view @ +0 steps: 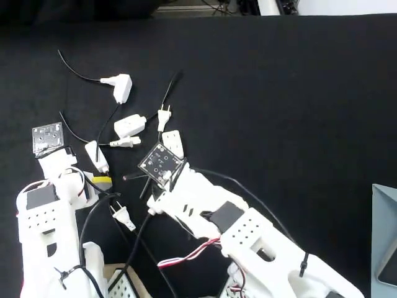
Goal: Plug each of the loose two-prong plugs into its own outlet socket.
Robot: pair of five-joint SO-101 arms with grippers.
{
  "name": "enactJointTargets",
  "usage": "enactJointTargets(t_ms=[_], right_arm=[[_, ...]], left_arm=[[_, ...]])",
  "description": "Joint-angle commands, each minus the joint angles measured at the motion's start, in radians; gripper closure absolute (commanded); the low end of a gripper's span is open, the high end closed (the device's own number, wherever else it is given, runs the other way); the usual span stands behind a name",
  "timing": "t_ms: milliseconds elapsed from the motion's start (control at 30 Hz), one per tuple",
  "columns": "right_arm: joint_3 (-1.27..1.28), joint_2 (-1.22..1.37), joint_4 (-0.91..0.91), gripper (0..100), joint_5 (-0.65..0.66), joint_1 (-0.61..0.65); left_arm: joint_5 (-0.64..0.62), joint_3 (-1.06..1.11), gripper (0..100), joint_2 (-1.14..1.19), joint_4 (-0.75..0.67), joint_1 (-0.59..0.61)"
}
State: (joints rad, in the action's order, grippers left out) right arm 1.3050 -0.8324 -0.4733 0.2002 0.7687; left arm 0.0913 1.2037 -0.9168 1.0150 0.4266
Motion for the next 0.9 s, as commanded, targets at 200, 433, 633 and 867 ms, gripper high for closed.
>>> enactJointTargets(t_ms=[200, 433, 633, 867], right_arm=[[-0.124, 0.082, -0.077, 98.6, 0.032, -0.011], [-0.174, 0.274, -0.029, 98.6, 0.031, -0.014], [-0.157, 0.275, -0.023, 98.7, 0.029, -0.014], [-0.139, 0.28, 0.041, 98.7, 0.032, -0.118]], left_arm=[[0.0, -0.002, 64, -0.015, -0.015, 0.002], [0.0, -0.002, 64, -0.015, -0.017, 0.002], [0.0, -0.002, 64, -0.012, -0.017, 0.004], [0.0, -0.001, 64, -0.012, -0.017, 0.004]])
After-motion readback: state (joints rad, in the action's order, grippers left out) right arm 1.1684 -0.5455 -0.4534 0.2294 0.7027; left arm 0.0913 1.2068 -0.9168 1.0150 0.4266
